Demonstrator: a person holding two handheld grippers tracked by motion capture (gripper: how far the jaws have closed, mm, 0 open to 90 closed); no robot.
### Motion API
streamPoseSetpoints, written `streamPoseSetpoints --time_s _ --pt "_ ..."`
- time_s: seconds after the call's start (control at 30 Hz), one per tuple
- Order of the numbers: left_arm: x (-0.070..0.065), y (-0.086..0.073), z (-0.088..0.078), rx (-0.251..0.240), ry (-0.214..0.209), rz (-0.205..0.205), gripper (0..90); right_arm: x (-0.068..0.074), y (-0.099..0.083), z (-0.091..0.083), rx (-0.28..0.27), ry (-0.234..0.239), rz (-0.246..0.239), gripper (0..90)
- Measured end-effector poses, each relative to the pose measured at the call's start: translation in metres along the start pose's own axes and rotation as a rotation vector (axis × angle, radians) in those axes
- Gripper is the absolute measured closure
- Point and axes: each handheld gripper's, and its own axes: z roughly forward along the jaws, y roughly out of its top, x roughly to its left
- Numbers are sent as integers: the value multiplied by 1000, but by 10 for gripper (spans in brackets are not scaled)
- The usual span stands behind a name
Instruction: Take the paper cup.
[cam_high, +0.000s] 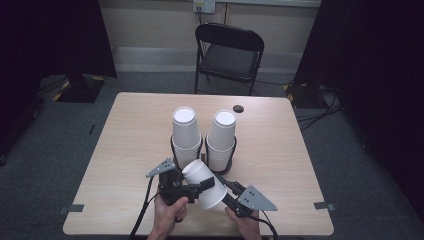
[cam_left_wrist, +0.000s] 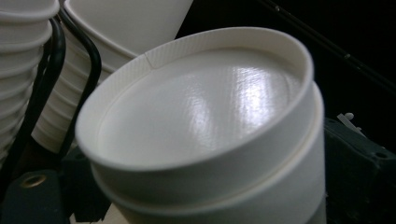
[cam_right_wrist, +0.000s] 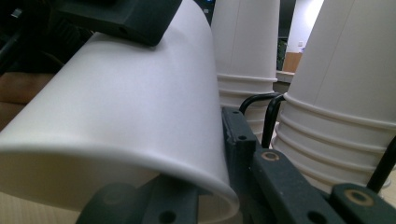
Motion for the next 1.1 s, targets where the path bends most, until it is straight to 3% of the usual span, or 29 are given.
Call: streamPoseSetpoints --time_s 0.37,0.6,0.67,0.8,0.97,1.0,1.1 --pt "-4 -3 0 -6 -9 50 61 -1 1 -3 -21 -10 16 847" --pt "-4 -7 -8 -37 -31 103 12 -2 4 -4 -25 -16 33 860" --pt "-3 -7 -10 -42 -37 124 17 -5 4 -5 -30 -18 54 860" --pt "-1 -8 -14 -49 -34 169 35 -8 6 -6 -16 -35 49 860" --pt "6 -12 -20 -48 -17 210 82 -13 7 -8 5 -59 71 860" --pt "7 -13 -21 -51 -3 243 98 -14 7 -8 8 -65 80 860" --pt "11 -15 -24 -60 47 275 153 -18 7 -10 27 -80 102 861"
